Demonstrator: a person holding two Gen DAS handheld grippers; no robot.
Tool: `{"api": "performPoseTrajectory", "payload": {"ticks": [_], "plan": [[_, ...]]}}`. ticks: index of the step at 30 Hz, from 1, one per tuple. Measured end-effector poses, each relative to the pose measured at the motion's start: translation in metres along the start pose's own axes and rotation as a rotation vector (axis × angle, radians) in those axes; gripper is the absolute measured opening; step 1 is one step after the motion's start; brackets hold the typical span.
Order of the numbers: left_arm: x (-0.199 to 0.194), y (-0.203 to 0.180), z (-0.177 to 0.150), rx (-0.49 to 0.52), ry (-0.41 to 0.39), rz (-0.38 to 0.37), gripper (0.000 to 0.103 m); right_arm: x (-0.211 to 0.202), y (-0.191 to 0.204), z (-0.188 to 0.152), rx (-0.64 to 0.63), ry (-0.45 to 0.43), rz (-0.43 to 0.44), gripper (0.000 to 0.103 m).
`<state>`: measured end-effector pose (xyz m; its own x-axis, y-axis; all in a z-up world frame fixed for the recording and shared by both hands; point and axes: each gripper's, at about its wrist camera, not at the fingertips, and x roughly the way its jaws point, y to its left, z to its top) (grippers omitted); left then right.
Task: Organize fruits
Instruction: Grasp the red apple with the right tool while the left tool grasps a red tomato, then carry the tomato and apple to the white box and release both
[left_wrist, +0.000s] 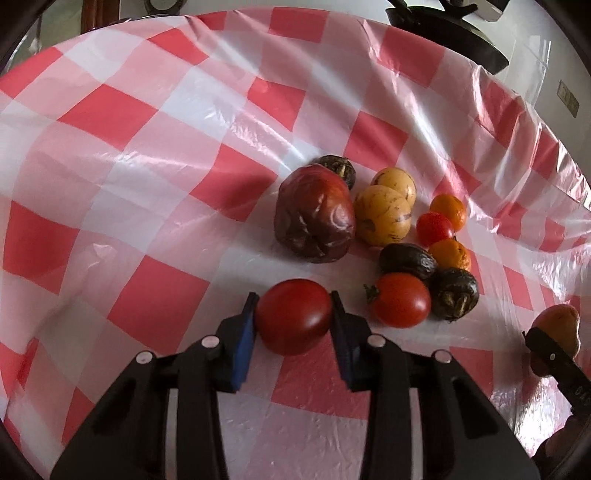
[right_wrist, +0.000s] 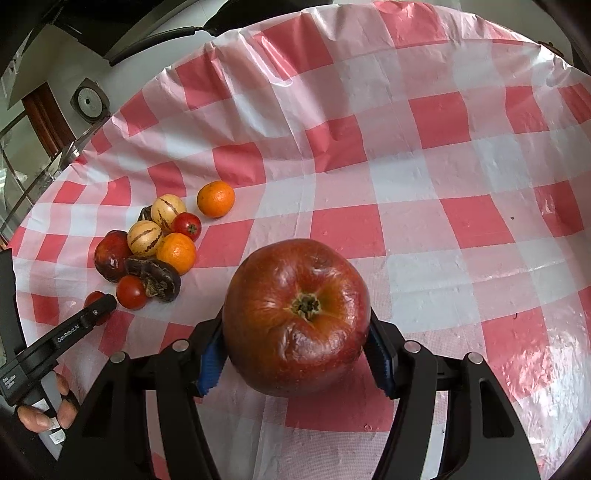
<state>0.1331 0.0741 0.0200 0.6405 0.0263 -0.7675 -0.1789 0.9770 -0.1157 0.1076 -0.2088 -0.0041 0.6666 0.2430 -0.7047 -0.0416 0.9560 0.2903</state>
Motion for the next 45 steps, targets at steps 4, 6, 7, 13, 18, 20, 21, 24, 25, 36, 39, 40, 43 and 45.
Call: {"api": "performPoseTrajectory", "payload": {"ticks": [4,6,7,13,18,20,21,24,25,36,39,40,43,45], "plan": [[-0.001,0.005,-0.006,-0.021,-0.002,0.003,0.038,0.002,-0.002,0.001,0.017,0.008,-0.003,0.063],[-0.004,0.006,-0.011,-0.023,-0.003,0.01,0.038,0.002,-0.002,0.001,0.016,0.008,0.001,0.062],[-0.008,0.007,-0.016,-0.027,-0.002,0.009,0.038,0.002,-0.002,0.001,0.018,0.005,0.003,0.062],[-0.045,0.01,-0.053,-0.011,-0.021,0.033,0.038,0.001,-0.003,0.0,0.013,0.014,0.016,0.063],[-0.096,0.018,-0.093,0.048,-0.068,0.078,0.038,-0.011,0.004,-0.011,-0.014,0.02,0.023,0.062],[-0.115,0.023,-0.108,0.076,-0.091,0.105,0.038,-0.02,0.009,-0.022,-0.013,0.017,0.032,0.062],[-0.124,0.027,-0.116,0.085,-0.1,0.114,0.038,-0.029,0.014,-0.032,-0.016,0.016,0.052,0.062],[-0.141,0.041,-0.136,0.087,-0.097,0.116,0.038,-0.043,0.029,-0.054,-0.04,0.027,0.075,0.062],[-0.146,0.046,-0.142,0.085,-0.094,0.115,0.038,-0.049,0.035,-0.064,-0.048,0.028,0.089,0.062],[-0.193,0.102,-0.201,0.057,-0.101,0.161,0.038,-0.095,0.115,-0.148,-0.224,0.09,0.189,0.063],[-0.207,0.12,-0.218,0.044,-0.104,0.174,0.038,-0.104,0.137,-0.169,-0.284,0.111,0.225,0.063],[-0.211,0.125,-0.222,0.039,-0.106,0.177,0.038,-0.107,0.145,-0.176,-0.305,0.117,0.236,0.063],[-0.226,0.142,-0.237,0.026,-0.114,0.197,0.038,-0.116,0.166,-0.194,-0.358,0.13,0.266,0.063],[-0.235,0.152,-0.246,0.016,-0.117,0.213,0.038,-0.12,0.178,-0.203,-0.39,0.137,0.289,0.063]]}}
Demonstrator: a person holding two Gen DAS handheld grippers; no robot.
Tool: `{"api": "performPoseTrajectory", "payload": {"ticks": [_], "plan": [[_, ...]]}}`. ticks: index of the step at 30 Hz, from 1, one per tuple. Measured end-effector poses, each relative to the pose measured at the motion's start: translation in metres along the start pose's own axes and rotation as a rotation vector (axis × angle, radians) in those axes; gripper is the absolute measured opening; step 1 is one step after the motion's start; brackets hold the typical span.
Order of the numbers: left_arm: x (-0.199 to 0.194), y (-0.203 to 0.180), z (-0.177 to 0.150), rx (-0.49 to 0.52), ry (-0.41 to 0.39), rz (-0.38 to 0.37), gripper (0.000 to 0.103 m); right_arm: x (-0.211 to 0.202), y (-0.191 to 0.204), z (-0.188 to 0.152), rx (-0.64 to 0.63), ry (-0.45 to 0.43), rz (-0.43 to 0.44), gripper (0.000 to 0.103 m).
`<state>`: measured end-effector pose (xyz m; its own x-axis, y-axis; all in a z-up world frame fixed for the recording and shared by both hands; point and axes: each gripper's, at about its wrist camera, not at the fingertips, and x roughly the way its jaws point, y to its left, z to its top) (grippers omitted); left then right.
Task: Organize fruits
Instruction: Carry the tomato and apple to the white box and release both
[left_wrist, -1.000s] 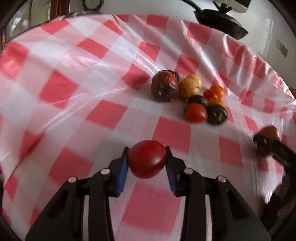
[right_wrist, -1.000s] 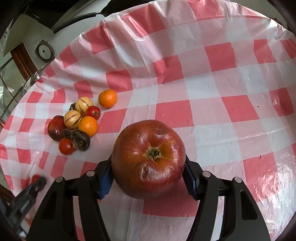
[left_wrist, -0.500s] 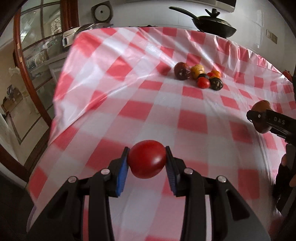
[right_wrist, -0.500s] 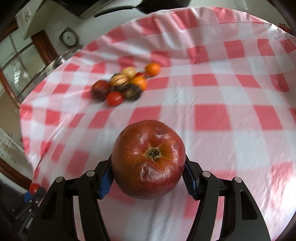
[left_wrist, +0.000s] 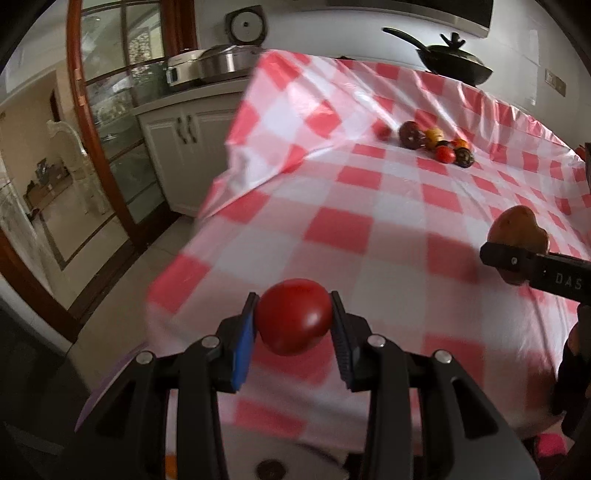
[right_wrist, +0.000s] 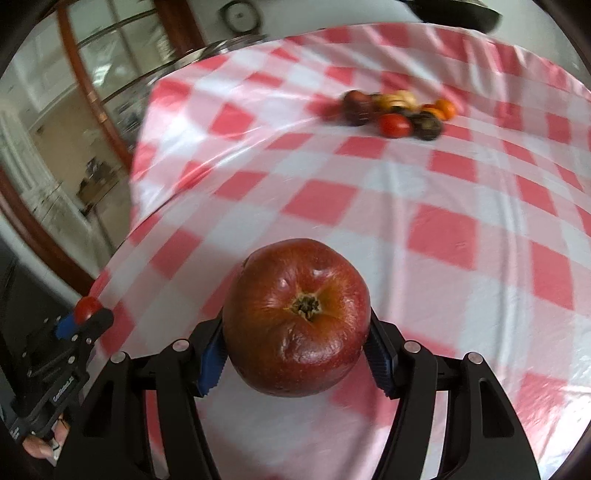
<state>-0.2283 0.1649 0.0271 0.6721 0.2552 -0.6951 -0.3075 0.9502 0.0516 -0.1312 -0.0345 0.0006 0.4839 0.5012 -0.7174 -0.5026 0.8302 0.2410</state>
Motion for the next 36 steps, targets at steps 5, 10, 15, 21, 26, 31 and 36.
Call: {"api": "performPoseTrajectory", "payload": {"ticks": [5,10,15,21,26,31,36], "plan": [[-0.016,0.038,-0.026,-0.056,0.012,0.037,0.038,0.001,0.041,-0.012,-0.104,0.016,0.044,0.063],[-0.029,0.072,-0.054,-0.117,0.027,0.082,0.038,0.004,0.077,-0.027,-0.193,0.043,0.096,0.063],[-0.039,0.106,-0.083,-0.186,0.057,0.124,0.038,0.002,0.115,-0.045,-0.304,0.055,0.169,0.063],[-0.024,0.139,-0.116,-0.249,0.143,0.181,0.038,0.002,0.174,-0.077,-0.504,0.072,0.25,0.063],[-0.006,0.157,-0.144,-0.296,0.222,0.216,0.038,0.01,0.205,-0.104,-0.624,0.133,0.305,0.063],[0.012,0.166,-0.166,-0.31,0.303,0.245,0.038,0.041,0.238,-0.143,-0.763,0.258,0.326,0.063],[0.031,0.174,-0.187,-0.31,0.403,0.274,0.038,0.084,0.256,-0.177,-0.854,0.391,0.298,0.063]]}}
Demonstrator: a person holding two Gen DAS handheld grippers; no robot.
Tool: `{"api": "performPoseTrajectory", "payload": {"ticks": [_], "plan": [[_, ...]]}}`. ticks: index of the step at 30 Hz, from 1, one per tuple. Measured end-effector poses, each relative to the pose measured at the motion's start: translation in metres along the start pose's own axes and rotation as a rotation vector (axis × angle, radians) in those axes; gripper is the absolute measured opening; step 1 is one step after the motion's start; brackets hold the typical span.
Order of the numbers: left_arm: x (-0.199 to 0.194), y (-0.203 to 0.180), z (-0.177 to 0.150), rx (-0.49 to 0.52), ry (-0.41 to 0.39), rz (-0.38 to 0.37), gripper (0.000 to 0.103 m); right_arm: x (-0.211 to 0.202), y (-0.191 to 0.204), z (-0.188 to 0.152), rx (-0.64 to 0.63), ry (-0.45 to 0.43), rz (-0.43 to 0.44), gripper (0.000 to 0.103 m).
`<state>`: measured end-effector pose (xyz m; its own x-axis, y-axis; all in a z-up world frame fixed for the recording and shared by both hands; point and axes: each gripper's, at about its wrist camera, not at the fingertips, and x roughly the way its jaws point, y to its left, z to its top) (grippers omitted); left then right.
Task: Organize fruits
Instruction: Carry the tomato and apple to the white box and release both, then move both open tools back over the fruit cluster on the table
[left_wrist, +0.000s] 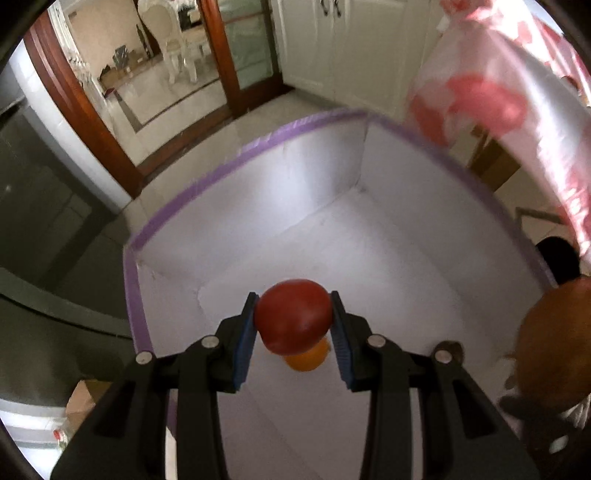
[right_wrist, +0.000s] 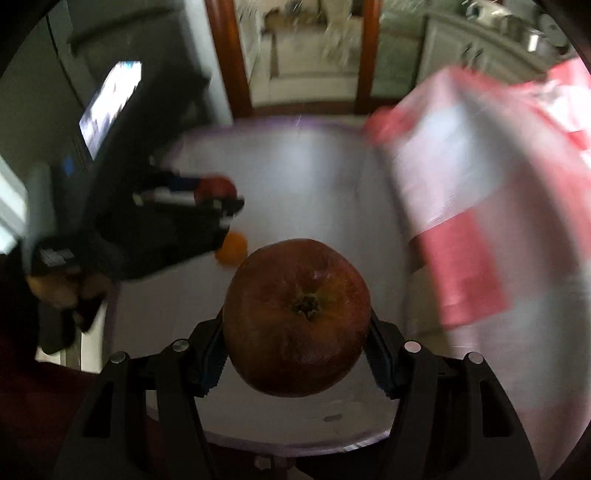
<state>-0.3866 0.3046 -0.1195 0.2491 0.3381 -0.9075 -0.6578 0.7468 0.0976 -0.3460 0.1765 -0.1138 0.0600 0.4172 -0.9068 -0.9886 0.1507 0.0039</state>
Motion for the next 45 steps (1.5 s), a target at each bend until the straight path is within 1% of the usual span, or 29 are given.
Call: {"api": "performPoseTrajectory", "payload": {"ticks": [3,5,7,15,17,19,20,21,23,26,28,30,33,34,37,39,42,45], "plan": [[0.011,0.005,-0.003,-0.016,0.043,0.003,0.038,0.02,0.014,-0.001,-0.05,0.051,0.013,0.063],[0.016,0.005,-0.004,-0.014,0.055,0.014,0.038,0.03,0.023,-0.002,-0.085,0.076,0.02,0.063],[0.019,0.007,-0.005,-0.013,0.063,0.009,0.038,0.036,0.028,-0.002,-0.107,0.092,0.023,0.063],[0.022,0.011,-0.003,-0.043,0.078,-0.005,0.039,0.05,0.038,-0.005,-0.127,0.14,0.036,0.063],[0.022,0.012,-0.002,-0.042,0.072,-0.001,0.045,0.053,0.033,-0.001,-0.128,0.148,0.032,0.063],[0.019,0.011,-0.001,-0.041,0.058,0.008,0.064,0.051,0.034,-0.002,-0.126,0.153,0.026,0.064],[0.017,0.01,0.0,-0.04,0.05,0.008,0.066,0.05,0.033,-0.003,-0.124,0.149,0.026,0.065],[0.015,0.008,0.0,-0.039,0.044,0.008,0.068,0.045,0.033,-0.003,-0.122,0.129,0.027,0.066],[0.014,0.007,0.0,-0.032,0.04,0.02,0.07,0.04,0.036,0.002,-0.12,0.102,0.031,0.066],[0.01,0.006,0.0,-0.027,0.036,0.025,0.072,0.028,0.038,0.004,-0.119,0.065,0.032,0.073],[0.007,0.006,0.002,-0.027,0.023,0.033,0.077,0.02,0.039,0.004,-0.119,0.052,0.028,0.073],[0.003,0.006,0.005,-0.026,0.01,0.033,0.078,0.012,0.039,0.004,-0.119,0.037,0.024,0.073],[-0.009,0.006,0.012,-0.021,-0.018,0.036,0.078,-0.006,0.033,0.005,-0.104,-0.007,0.033,0.073],[-0.012,0.006,0.016,-0.02,-0.027,0.038,0.078,-0.022,0.031,0.002,-0.094,-0.034,0.035,0.073],[-0.026,0.003,0.028,-0.016,-0.067,0.039,0.08,-0.051,0.018,0.003,-0.053,-0.108,0.038,0.073],[-0.039,-0.004,0.037,-0.003,-0.1,0.041,0.081,-0.074,0.006,0.002,-0.014,-0.162,0.043,0.077],[-0.057,-0.017,0.048,0.031,-0.148,0.043,0.084,-0.105,-0.008,0.002,0.022,-0.223,0.041,0.078],[-0.07,-0.035,0.059,0.07,-0.187,0.049,0.086,-0.122,-0.015,-0.004,0.031,-0.263,0.026,0.081]]}}
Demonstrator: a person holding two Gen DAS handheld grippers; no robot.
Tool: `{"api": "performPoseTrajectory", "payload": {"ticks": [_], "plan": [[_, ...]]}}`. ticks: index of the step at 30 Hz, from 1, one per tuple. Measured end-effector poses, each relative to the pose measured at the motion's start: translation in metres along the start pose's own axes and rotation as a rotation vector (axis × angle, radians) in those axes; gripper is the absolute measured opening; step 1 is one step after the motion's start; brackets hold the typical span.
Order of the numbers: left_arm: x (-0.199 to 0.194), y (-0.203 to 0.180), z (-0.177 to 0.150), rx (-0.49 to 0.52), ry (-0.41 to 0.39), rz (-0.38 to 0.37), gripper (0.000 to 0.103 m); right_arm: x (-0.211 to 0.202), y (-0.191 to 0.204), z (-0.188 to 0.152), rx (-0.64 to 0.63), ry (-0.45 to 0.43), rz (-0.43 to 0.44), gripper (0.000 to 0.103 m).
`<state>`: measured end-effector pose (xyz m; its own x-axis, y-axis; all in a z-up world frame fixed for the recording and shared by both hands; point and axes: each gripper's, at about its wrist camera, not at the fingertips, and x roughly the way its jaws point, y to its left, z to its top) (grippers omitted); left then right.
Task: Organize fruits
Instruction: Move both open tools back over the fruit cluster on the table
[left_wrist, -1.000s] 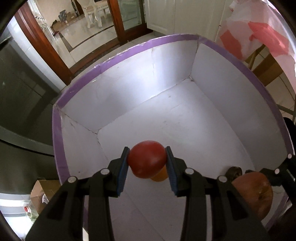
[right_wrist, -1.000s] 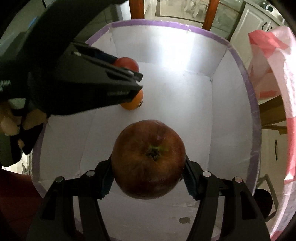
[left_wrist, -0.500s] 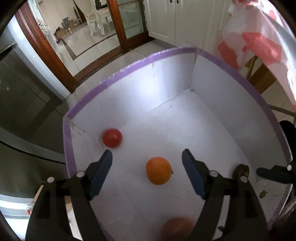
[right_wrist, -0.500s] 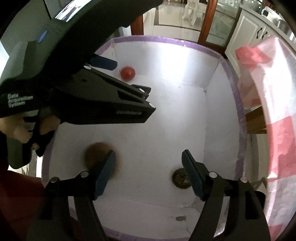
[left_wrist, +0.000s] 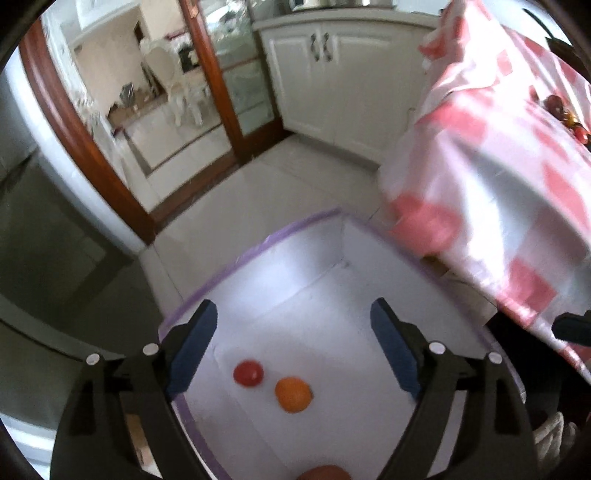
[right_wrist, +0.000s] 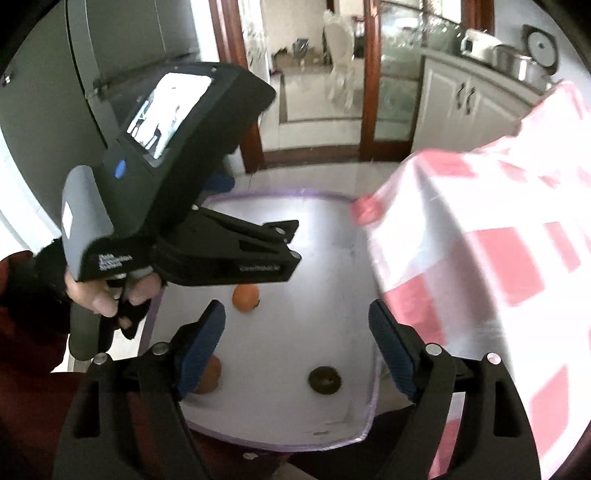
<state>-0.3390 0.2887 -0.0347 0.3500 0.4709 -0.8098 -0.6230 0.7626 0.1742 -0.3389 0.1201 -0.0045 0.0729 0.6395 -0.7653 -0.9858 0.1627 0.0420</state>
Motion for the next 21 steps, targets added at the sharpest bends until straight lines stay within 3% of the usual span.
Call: {"api": "performPoseTrajectory", "payload": {"ticks": [3,8,13,17,21], "plan": [[-0.016,-0.021,0.018,0.046,-0.06,0.007,0.094,-0.022,-0.01,-0.004,0.008,-0.058,-0.033,0.085],[-0.049,-0.064,0.049,0.106,-0.177,-0.012,0.097,-0.059,-0.042,-0.013,0.083,-0.156,-0.123,0.087],[-0.077,-0.129,0.084,0.154,-0.238,-0.178,0.102,-0.109,-0.103,-0.041,0.262,-0.254,-0.255,0.088],[-0.076,-0.198,0.107,0.206,-0.216,-0.325,0.101,-0.139,-0.173,-0.069,0.453,-0.277,-0.368,0.088],[-0.062,-0.265,0.13,0.232,-0.216,-0.408,0.101,-0.162,-0.253,-0.103,0.662,-0.259,-0.489,0.088]]}}
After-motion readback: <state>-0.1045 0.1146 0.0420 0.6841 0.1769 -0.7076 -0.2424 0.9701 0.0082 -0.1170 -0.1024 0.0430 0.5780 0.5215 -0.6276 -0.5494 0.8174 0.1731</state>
